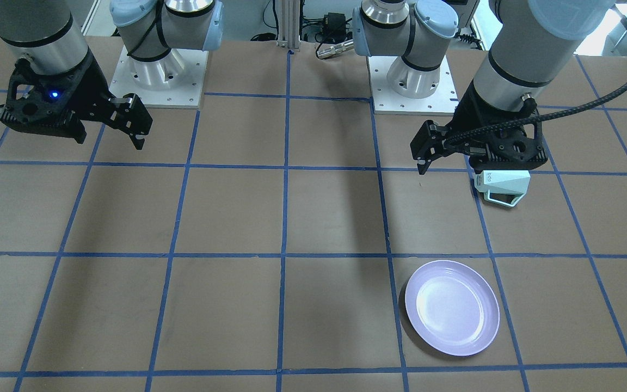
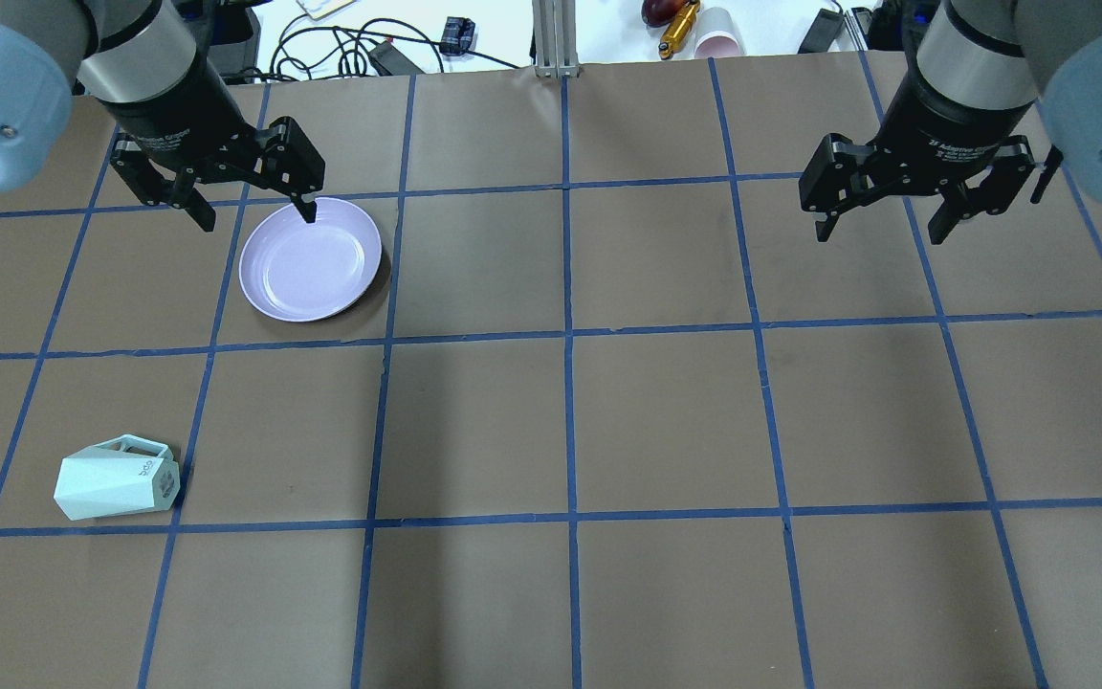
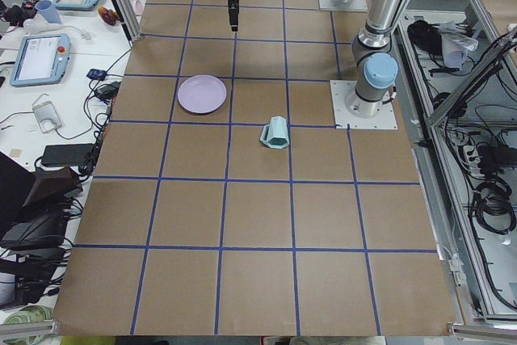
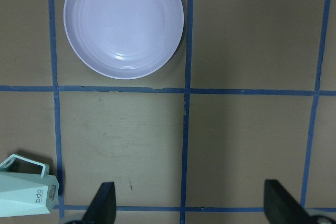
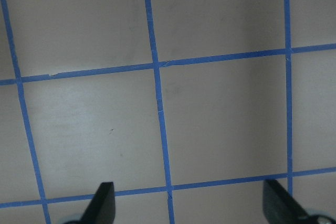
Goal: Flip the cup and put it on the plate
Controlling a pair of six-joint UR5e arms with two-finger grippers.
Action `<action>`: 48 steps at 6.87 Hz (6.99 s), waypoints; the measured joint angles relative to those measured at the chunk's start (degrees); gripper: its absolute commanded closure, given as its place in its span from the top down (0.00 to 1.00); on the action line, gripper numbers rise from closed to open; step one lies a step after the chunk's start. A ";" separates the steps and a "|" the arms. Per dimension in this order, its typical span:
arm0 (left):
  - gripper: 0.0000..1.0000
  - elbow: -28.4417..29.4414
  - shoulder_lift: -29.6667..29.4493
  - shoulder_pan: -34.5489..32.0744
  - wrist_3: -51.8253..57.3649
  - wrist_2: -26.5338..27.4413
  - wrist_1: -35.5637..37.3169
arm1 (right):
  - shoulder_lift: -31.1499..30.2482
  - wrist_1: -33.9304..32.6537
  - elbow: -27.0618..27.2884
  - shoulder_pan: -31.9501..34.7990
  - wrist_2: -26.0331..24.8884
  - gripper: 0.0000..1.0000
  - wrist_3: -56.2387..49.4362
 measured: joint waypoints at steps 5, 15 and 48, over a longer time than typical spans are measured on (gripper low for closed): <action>1.00 -0.14 -0.06 -0.11 0.03 0.03 -0.08 | 0.00 0.00 0.00 0.00 0.02 1.00 0.00; 1.00 -1.43 0.33 0.62 0.93 0.13 -0.33 | 0.00 0.00 0.00 0.00 0.00 1.00 0.00; 0.00 -20.87 -16.07 52.09 58.29 -17.58 -7.92 | 0.00 0.00 0.00 0.00 0.00 1.00 0.00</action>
